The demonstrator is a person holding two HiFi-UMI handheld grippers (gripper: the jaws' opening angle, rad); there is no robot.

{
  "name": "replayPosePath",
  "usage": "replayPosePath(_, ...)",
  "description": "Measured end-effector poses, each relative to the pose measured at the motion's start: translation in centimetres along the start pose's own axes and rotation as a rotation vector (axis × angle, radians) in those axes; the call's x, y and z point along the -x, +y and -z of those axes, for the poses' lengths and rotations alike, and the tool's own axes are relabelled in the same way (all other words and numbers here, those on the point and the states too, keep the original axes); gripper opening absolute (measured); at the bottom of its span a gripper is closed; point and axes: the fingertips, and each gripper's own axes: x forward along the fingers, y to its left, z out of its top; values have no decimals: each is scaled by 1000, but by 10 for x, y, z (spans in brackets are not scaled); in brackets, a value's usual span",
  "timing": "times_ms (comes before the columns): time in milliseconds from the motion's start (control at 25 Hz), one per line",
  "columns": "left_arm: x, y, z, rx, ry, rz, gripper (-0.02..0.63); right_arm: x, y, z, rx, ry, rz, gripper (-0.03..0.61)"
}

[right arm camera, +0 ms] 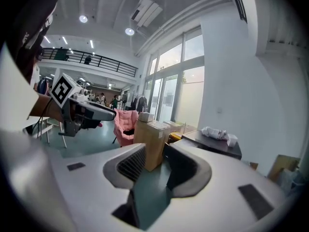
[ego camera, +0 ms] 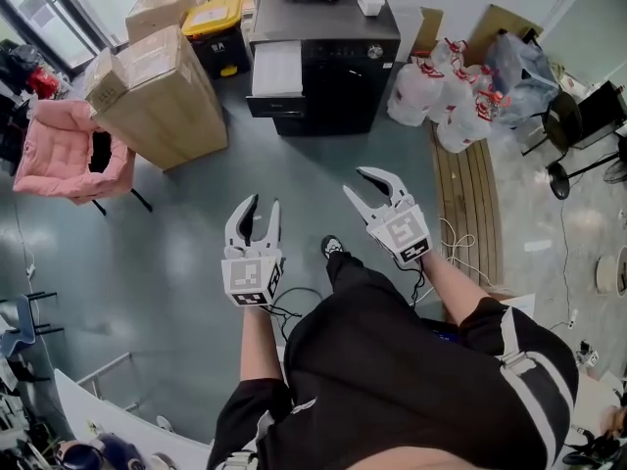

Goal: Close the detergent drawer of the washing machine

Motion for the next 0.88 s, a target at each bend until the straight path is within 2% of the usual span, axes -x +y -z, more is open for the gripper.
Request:
replayPosePath(200,-44,20,-4,-22,53,0,150,-39,-33,1,-12,15,-41,148)
replayPosePath(280,-60,26,-5,-30,67,2,130,-54,-48,3,-25,22,-53,143)
replayPosePath(480,-96,38,6,-43,120,-12,138,-88,-78,24,-68,49,-82,137)
replayPosePath(880,-148,71,21,-61,199,-71,151,-133,-117,44,-97,75,-141,138)
